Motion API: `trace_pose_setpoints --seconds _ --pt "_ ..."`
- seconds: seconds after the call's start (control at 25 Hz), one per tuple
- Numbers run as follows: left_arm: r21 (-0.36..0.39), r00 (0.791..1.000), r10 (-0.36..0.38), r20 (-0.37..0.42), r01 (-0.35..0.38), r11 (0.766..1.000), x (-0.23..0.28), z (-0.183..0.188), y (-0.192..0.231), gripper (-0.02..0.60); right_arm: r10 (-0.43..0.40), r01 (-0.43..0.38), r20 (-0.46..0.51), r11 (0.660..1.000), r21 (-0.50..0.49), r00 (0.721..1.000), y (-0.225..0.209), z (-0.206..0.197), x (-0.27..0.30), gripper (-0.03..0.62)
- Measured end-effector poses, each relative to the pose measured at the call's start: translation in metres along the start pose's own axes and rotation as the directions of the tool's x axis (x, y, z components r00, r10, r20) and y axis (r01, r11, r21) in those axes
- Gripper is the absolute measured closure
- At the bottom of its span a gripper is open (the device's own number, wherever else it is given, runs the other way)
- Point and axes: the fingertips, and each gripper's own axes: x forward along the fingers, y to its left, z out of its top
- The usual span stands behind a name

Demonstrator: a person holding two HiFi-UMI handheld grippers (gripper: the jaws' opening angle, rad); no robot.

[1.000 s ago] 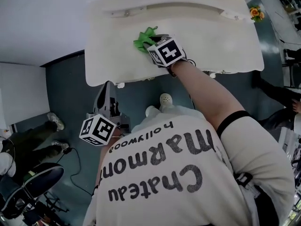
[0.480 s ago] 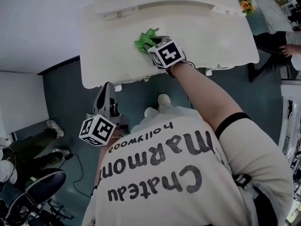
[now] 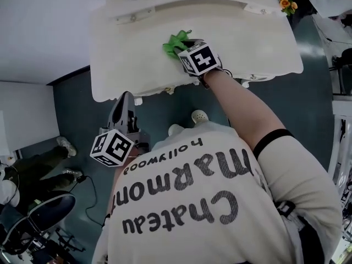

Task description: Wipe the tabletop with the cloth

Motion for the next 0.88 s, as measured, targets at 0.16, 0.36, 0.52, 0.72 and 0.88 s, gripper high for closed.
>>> trace_pose_setpoints --seconds 0.16,0.36,0.52,0.72,0.88 --pt "-0.015 1.000 0.017 -0.005 -0.017 1.000 0.007 -0.007 -0.013 0.574 -0.003 0.003 -0.018 1.000 -0.001 1.000 -0.019 -0.012 -0.009 0.457" --pt "-0.039 1.000 0.013 -0.016 -0.014 0.999 0.019 -0.019 -0.028 0.574 -0.031 0.031 -0.006 0.999 0.024 1.000 -0.050 -0.026 -0.027 0.457" --pt "-0.035 1.000 0.000 -0.024 -0.001 0.999 0.029 -0.024 -0.040 0.574 -0.052 0.053 -0.006 0.997 0.050 0.999 -0.071 -0.035 -0.040 0.457" --pt "-0.023 0.999 -0.023 -0.028 0.022 0.999 0.037 -0.028 -0.057 0.574 -0.078 0.078 -0.001 0.994 0.071 0.997 -0.089 -0.044 -0.054 0.457" --pt "-0.012 0.999 -0.025 -0.033 0.024 1.000 0.038 -0.029 -0.063 0.574 -0.090 0.089 0.004 0.991 0.097 0.996 -0.099 -0.050 -0.060 0.457"
